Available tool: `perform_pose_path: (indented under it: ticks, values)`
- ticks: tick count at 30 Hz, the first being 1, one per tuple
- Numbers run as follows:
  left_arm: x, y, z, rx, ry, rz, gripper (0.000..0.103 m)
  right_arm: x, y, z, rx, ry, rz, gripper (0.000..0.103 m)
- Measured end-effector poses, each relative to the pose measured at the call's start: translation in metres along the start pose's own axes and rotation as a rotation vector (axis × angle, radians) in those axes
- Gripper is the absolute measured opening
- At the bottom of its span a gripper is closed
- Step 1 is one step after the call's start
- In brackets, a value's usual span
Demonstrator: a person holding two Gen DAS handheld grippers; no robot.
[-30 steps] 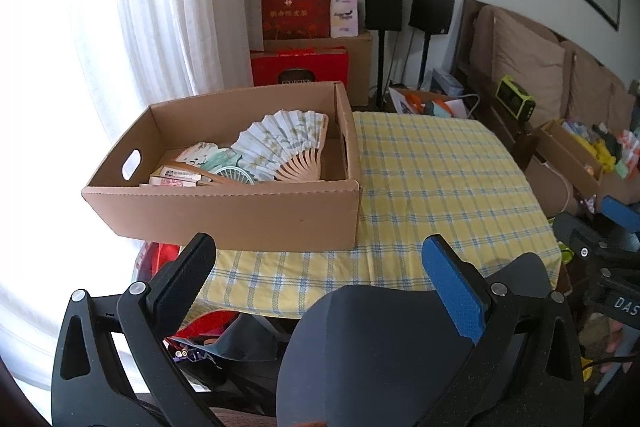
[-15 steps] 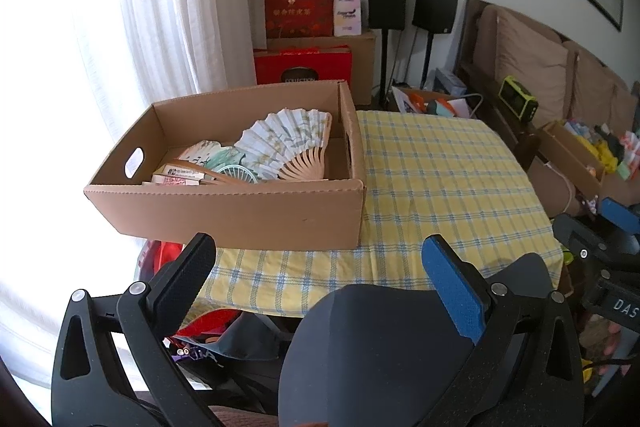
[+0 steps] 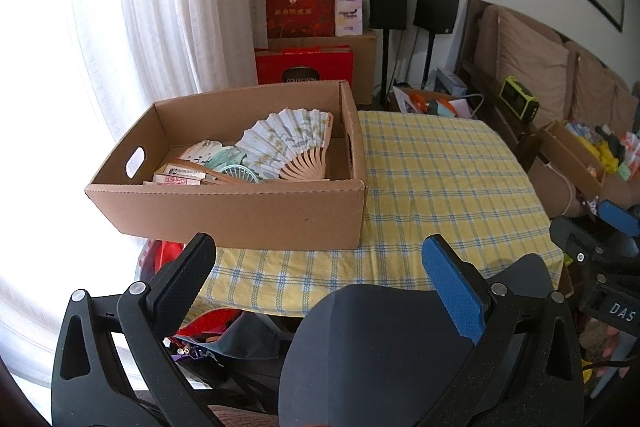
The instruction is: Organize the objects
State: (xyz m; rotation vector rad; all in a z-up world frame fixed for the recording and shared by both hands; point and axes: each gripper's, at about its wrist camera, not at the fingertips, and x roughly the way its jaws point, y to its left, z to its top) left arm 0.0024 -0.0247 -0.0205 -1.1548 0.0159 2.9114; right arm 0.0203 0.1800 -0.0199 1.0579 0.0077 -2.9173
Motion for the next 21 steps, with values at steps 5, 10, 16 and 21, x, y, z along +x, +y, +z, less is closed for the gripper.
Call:
perform_pose_path:
  ticks: [5,10,16,21]
  values:
    - [0.0011,0.0010,0.0002,-0.002,0.004,0.017,0.103,0.0003,0.0004,0.0000,0.000,0.000,0.001,0.103]
    - [0.0028,0.0032,0.0007,-0.012,0.012,0.011,0.103,0.0011,0.0025,-0.0005,-0.002,0.000,0.003,0.103]
    - [0.0026,0.0037,0.0014,-0.010,0.008,0.015,0.103,0.0015,0.0048,-0.0002,-0.005,0.002,0.003,0.103]
    - [0.0024,0.0035,0.0013,-0.010,0.009,0.014,0.103,0.0015,0.0050,0.0001,-0.004,0.001,0.003,0.103]
